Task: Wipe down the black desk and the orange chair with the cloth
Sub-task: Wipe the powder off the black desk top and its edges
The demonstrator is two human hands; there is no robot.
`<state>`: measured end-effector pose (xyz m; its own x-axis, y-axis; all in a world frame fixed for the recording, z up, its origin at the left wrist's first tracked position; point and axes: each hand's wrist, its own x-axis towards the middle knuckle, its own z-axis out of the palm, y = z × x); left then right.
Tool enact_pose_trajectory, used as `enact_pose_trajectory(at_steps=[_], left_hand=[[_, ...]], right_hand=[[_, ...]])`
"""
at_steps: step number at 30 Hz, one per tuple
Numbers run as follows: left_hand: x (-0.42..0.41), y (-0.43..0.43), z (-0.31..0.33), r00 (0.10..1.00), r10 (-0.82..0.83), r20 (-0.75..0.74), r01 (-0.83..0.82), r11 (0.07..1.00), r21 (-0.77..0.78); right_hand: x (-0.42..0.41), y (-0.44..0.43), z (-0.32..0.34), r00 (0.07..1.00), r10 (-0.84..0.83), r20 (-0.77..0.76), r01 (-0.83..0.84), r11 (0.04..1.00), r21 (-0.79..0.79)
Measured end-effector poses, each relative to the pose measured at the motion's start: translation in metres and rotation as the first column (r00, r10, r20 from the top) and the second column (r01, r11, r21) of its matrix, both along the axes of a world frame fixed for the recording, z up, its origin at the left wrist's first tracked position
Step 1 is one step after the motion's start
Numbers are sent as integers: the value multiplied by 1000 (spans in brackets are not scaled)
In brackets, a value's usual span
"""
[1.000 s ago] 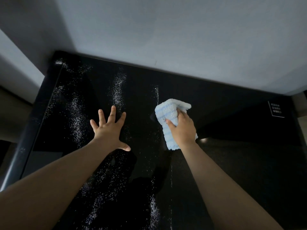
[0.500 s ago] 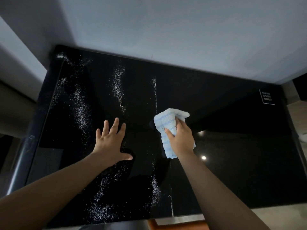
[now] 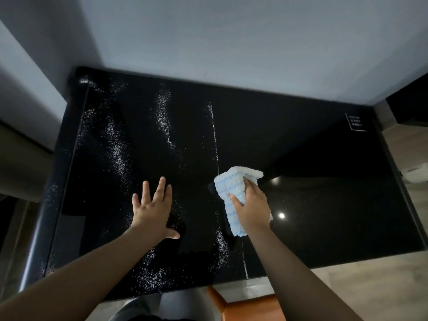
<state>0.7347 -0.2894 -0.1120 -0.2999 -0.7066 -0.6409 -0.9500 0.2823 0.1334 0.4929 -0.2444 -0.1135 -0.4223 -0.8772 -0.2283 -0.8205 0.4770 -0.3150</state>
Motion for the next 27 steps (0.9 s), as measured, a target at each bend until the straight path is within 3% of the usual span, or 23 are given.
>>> enact_pose_trajectory(at_steps=[27], left_hand=[[-3, -2, -3, 1000, -22, 16, 22, 1000, -11]], right_hand=[[38, 152, 0, 990, -137, 26, 137, 991, 6]])
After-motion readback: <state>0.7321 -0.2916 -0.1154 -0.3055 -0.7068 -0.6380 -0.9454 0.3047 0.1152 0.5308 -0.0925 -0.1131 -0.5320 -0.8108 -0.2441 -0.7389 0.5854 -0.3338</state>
